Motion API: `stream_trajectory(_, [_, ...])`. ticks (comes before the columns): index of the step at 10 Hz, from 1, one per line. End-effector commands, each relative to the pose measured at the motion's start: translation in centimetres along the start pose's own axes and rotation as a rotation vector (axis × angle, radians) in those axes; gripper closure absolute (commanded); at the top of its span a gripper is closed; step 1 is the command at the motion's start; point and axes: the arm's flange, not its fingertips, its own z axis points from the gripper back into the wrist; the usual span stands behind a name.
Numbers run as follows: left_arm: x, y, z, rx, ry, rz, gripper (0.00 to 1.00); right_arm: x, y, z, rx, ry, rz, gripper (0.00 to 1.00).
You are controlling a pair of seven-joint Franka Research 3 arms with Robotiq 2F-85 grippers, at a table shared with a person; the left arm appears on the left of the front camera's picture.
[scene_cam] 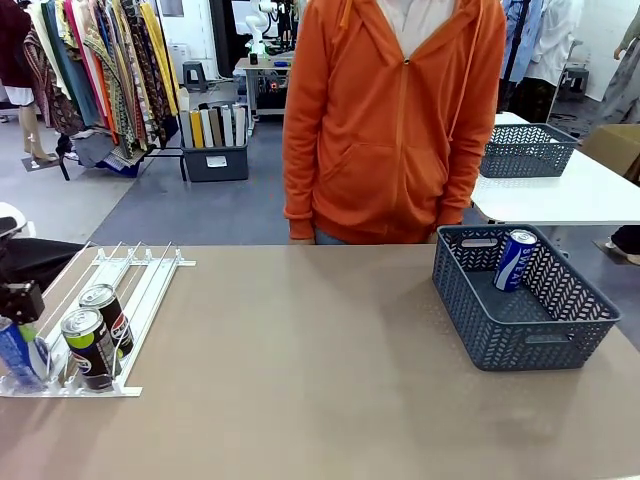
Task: Retrieve and store the cans from the dispenser.
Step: Pick up the last remaining can from one row of the Automatic Can Dispenser and place it in the middle of the table.
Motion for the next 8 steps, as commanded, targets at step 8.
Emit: stream_trajectory(8, [-7.4, 0.8, 18.4, 0.05, -0.333, -0.033, 1.0, 0.3, 0.3, -0.2, 0.025, -0.02, 0.011, 0.0])
